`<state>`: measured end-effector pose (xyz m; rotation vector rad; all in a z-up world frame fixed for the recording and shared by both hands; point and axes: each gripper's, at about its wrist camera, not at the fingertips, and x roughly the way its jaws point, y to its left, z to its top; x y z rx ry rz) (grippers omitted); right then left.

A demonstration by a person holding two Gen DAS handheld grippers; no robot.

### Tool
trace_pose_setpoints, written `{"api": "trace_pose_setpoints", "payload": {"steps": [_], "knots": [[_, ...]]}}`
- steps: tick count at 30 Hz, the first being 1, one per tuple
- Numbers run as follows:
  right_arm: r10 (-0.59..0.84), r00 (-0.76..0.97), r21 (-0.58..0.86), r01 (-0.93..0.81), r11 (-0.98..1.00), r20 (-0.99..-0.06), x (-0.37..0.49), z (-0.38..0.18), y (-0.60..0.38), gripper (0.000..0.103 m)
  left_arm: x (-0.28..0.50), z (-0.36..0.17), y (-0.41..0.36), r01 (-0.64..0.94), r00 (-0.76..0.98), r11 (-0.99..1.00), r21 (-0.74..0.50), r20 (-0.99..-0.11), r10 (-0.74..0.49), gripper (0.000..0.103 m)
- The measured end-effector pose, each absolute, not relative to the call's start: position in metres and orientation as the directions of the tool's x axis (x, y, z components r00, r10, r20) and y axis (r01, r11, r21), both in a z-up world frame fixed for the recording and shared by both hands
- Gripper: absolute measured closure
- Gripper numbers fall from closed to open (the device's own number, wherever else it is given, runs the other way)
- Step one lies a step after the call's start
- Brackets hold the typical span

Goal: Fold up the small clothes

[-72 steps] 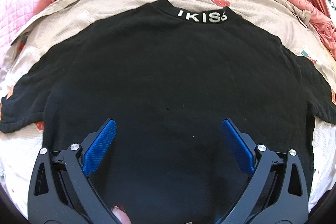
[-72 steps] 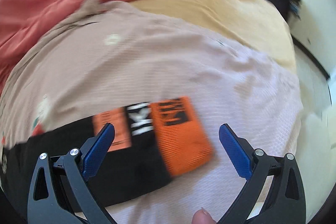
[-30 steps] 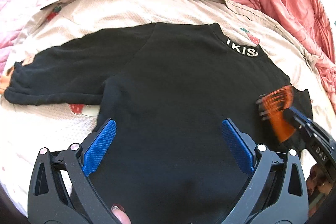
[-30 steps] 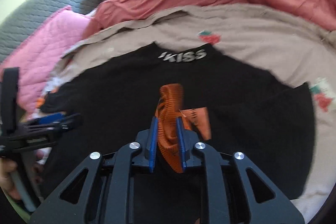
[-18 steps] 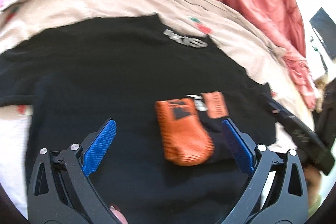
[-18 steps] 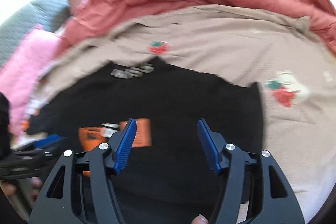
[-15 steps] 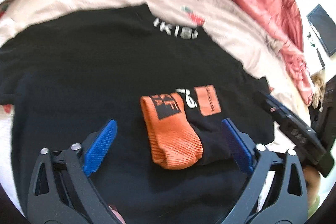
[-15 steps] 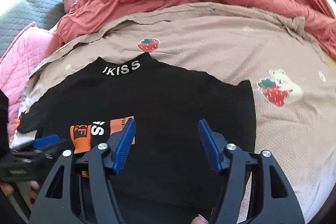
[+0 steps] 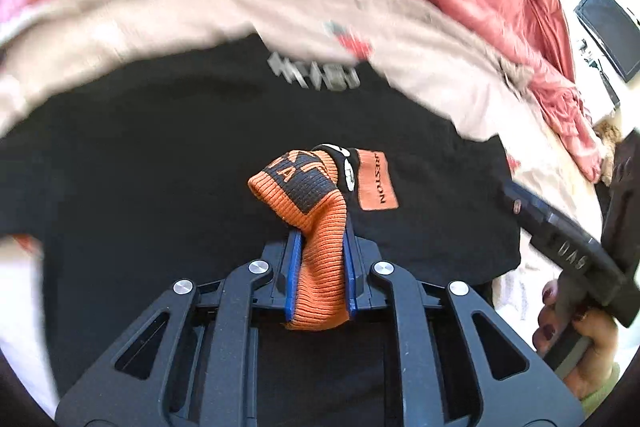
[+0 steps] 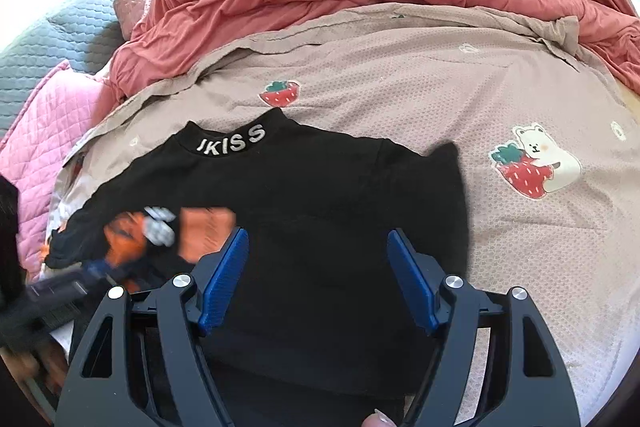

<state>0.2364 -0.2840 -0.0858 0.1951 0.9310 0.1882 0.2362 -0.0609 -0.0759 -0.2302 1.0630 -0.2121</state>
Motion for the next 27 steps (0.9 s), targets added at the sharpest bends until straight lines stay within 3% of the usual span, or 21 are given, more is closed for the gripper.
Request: {"api": "trace_pose_setpoints", "payload": {"steps": [6,16,23,27], "knots": [[0.247,0.598,0.25,-0.08,0.965,-0.762,0.237,-0.083,-0.283,0.032,0.252,-0.039,-0.001,0.019,0.542,0.983,-0.182,-0.825,-0.163,0.093],[0.203,0.599,0.19,-0.087,0.978,-0.774,0.238,-0.093,-0.278,0.032,0.27,-0.071,0.038,-0.022,0.477,0.994,-0.112,-0.875,-0.088,0.093],[0.286,0.552,0.179,-0.24,0.954,-0.783,0.234,-0.112,-0.228,0.032,0.266,-0.085,0.039,-0.027,0.463,0.99,-0.136,-0.879,-0.108,0.093],[0.236,0.549,0.113,-0.249,0.962,-0.802,0.234,-0.124,-0.219,0.033,0.261,-0.076,0.038,-0.019,0.488,0.986,-0.168,-0.862,-0.138,0.093]]}}
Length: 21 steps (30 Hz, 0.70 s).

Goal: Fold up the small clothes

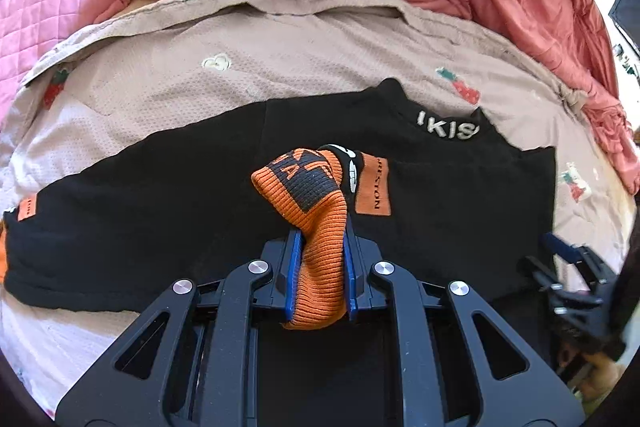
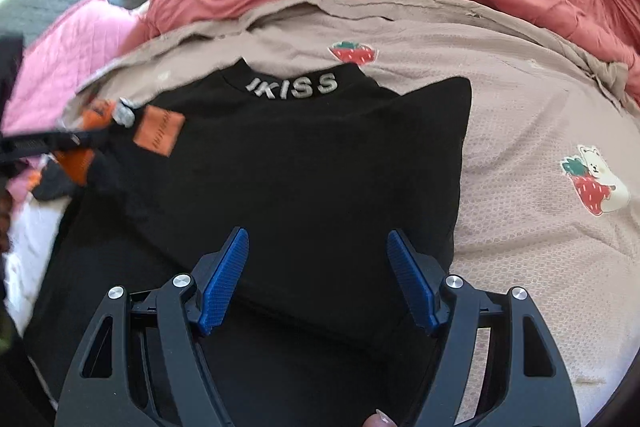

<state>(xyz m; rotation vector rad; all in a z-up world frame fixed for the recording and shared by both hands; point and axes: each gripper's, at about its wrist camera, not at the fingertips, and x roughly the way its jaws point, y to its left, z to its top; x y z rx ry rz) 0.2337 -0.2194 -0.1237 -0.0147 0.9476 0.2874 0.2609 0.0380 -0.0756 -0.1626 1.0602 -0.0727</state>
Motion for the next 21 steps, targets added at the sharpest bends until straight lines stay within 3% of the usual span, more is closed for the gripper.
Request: {"api": "trace_pose_setpoints", "payload": {"steps": [5,9,14,20,21], "knots": [[0.182,0.537,0.113,-0.16,0.981,-0.824,0.24,-0.13,-0.24,0.052,0.26,-0.069,0.031,0.01,0.506,0.983,-0.182,-0.847,-0.162,0.092],[0.225,0.552,0.201,-0.104,0.974,-0.803,0.243,-0.121,-0.255,0.05,0.267,-0.093,0.037,-0.027,0.464,0.985,-0.168,-0.875,-0.137,0.091],[0.163,0.611,0.193,-0.018,0.981,-0.775,0.252,-0.11,-0.283,0.042,0.264,-0.104,0.044,-0.035,0.454,0.983,-0.183,-0.879,-0.147,0.091],[0.199,0.572,0.26,0.025,0.965,-0.796,0.265,-0.13,-0.296,0.042,0.262,-0.101,0.041,-0.018,0.465,0.983,-0.18,-0.873,-0.151,0.091],[0.192,0.564,0.254,0.032,0.967,-0.803,0.265,-0.134,-0.295,0.047,0.262,-0.1,0.04,-0.014,0.468,0.984,-0.178,-0.871,-0.151,0.091]]}}
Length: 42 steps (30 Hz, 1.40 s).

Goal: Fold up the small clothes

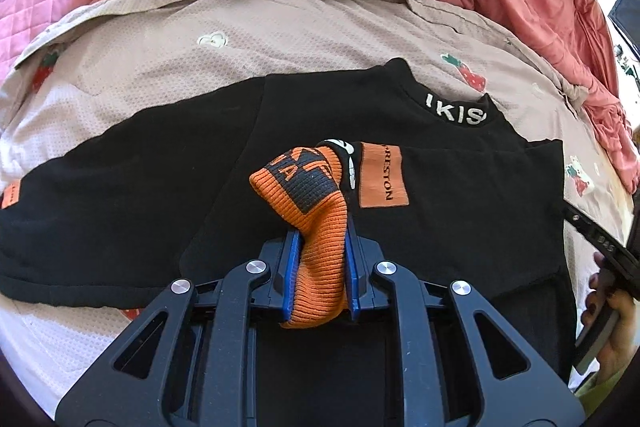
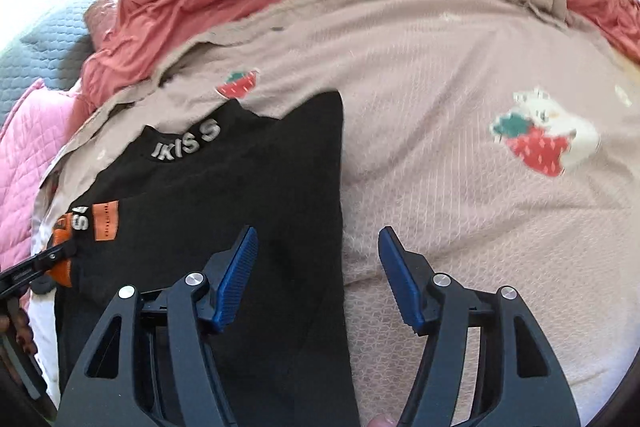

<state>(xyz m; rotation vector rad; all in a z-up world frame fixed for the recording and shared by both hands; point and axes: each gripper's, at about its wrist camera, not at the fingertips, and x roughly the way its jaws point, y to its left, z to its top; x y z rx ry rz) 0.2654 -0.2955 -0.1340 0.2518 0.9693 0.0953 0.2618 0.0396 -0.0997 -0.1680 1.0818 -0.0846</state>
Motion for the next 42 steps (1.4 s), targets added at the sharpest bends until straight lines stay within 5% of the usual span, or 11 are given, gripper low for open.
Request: {"api": "trace_pose_setpoints", "payload": {"steps": [3,8,11,17,19,23,26,28,38,40,42], "knots": [[0.22,0.548,0.255,-0.012,0.967,-0.807,0.267,-0.138,-0.29,0.088,0.262,-0.095,0.037,-0.006,0.48,0.984,-0.178,-0.864,-0.153,0.091],[0.218,0.559,0.277,0.021,0.961,-0.8,0.266,-0.131,-0.307,0.091,0.263,-0.084,0.034,0.005,0.506,0.978,-0.207,-0.843,-0.181,0.091],[0.157,0.553,0.25,0.096,0.963,-0.818,0.269,-0.137,-0.331,0.103,0.267,-0.093,0.026,0.014,0.485,0.981,-0.196,-0.856,-0.178,0.089],[0.098,0.573,0.209,0.13,0.969,-0.813,0.266,-0.132,-0.342,0.103,0.274,-0.121,0.033,-0.03,0.441,0.987,-0.16,-0.888,-0.131,0.084],[0.122,0.633,0.212,0.068,0.975,-0.764,0.261,-0.11,-0.328,0.099,0.273,-0.12,0.035,-0.02,0.447,0.987,-0.161,-0.884,-0.135,0.083],[0.222,0.64,0.203,-0.104,0.974,-0.736,0.257,-0.096,-0.283,0.074,0.272,-0.121,0.036,-0.018,0.448,0.988,-0.152,-0.885,-0.128,0.08],[0.256,0.573,0.167,-0.203,0.965,-0.779,0.257,-0.111,-0.252,0.07,0.271,-0.122,0.037,-0.023,0.451,0.989,-0.149,-0.884,-0.122,0.077],[0.146,0.487,0.043,-0.217,0.975,-0.861,0.261,-0.133,-0.239,0.059,0.271,-0.122,0.037,-0.021,0.451,0.991,-0.132,-0.886,-0.109,0.073],[0.128,0.464,0.012,-0.245,0.969,-0.876,0.257,-0.146,-0.246,0.059,0.268,-0.122,0.044,-0.021,0.445,0.992,-0.121,-0.89,-0.099,0.06],[0.152,0.459,0.04,-0.245,0.969,-0.875,0.257,-0.143,-0.248,0.056,0.262,-0.113,0.044,-0.032,0.46,0.994,-0.103,-0.884,-0.077,0.06],[0.19,0.457,0.077,-0.254,0.964,-0.869,0.261,-0.14,-0.247,0.039,0.255,-0.102,0.046,-0.057,0.478,0.996,-0.075,-0.877,-0.039,0.06]]}}
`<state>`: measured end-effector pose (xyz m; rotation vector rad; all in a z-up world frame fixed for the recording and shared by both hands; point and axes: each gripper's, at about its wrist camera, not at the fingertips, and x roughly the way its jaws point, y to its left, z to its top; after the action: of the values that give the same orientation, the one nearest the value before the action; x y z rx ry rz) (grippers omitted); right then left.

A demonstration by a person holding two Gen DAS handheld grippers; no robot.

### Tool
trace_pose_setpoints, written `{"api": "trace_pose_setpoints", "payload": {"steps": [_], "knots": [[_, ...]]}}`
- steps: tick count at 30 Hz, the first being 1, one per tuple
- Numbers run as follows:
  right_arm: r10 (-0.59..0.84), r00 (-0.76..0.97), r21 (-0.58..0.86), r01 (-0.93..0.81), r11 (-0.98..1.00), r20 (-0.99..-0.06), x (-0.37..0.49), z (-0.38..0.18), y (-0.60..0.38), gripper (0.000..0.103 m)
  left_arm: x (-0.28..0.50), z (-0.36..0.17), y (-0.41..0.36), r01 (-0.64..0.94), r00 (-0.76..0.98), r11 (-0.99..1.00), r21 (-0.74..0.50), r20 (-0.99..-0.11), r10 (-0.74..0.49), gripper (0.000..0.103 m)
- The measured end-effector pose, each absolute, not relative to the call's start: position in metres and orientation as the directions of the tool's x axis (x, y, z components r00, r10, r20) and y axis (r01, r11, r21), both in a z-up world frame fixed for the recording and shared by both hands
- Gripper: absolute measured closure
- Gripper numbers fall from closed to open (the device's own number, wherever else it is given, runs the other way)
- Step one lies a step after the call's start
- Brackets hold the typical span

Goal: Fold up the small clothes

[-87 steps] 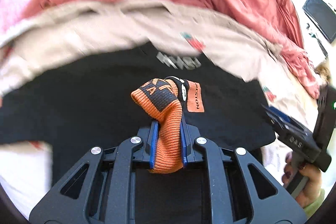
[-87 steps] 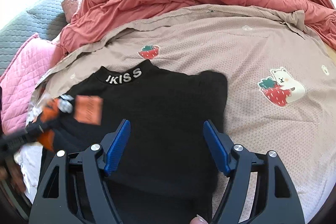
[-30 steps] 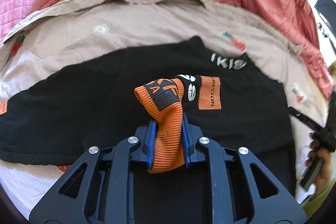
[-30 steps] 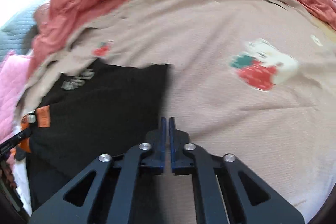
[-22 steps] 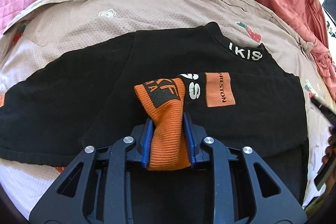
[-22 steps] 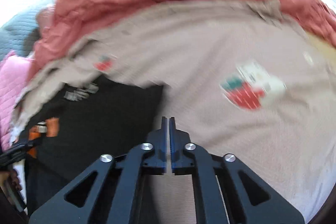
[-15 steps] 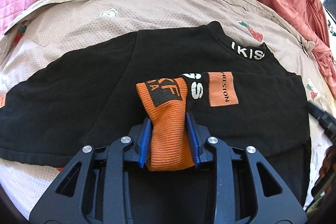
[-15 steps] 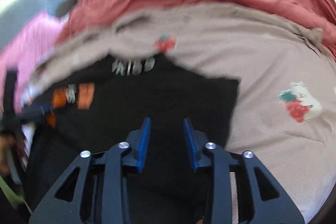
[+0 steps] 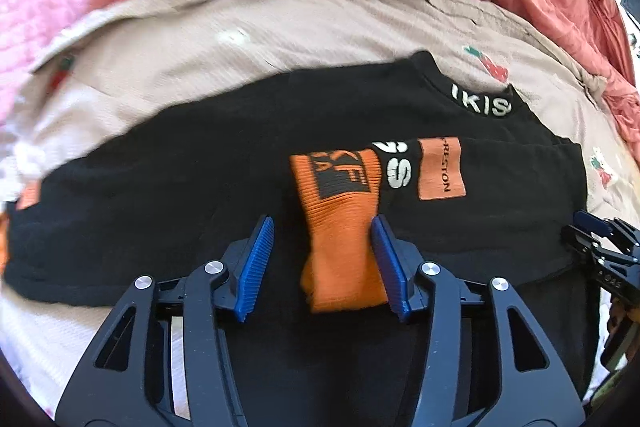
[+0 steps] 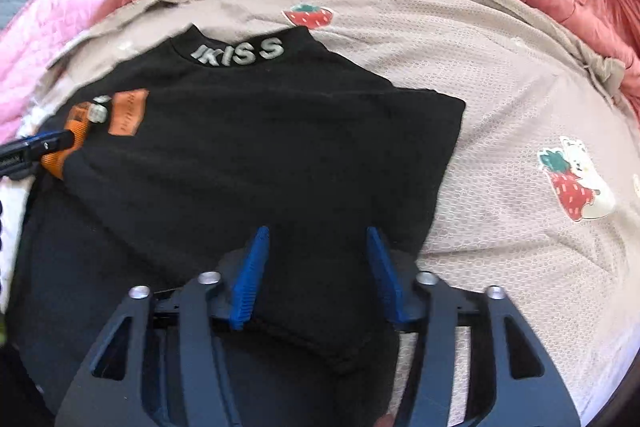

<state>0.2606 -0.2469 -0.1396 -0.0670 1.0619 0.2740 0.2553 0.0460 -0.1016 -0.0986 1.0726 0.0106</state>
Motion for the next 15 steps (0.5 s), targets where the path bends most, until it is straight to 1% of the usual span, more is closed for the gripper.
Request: {"api": "trace_pose_setpoints", "payload": {"steps": [2,4,6,8,11,15], "knots": [[0.209,0.468,0.087,-0.268,0.959,-0.858,0.258,-0.134,-0.244,0.034,0.246,-0.089,0.047,-0.072,0.502,0.993,-0.098,-0.863,-0.048,0.061],[0.193,0.483,0.056,-0.284,0.957,-0.854,0.254,-0.128,-0.238,0.034,0.239,-0.081,0.04,-0.053,0.519,0.994,-0.099,-0.853,-0.057,0.061],[0.206,0.501,0.05,-0.307,0.95,-0.84,0.249,-0.12,-0.233,0.033,0.235,-0.077,0.027,-0.017,0.529,0.996,-0.083,-0.846,-0.061,0.061],[0.22,0.507,0.059,-0.314,0.948,-0.833,0.244,-0.115,-0.231,0.032,0.235,-0.078,0.014,0.023,0.525,0.997,-0.075,-0.848,-0.076,0.066],[0.215,0.505,0.053,-0.316,0.947,-0.836,0.235,-0.115,-0.229,0.032,0.24,-0.095,-0.003,0.067,0.482,0.997,-0.05,-0.873,-0.076,0.069],[0.183,0.471,0.047,-0.286,0.957,-0.863,0.234,-0.128,-0.234,0.031,0.244,-0.12,0.001,0.05,0.428,0.998,-0.046,-0.902,-0.063,0.069]]}}
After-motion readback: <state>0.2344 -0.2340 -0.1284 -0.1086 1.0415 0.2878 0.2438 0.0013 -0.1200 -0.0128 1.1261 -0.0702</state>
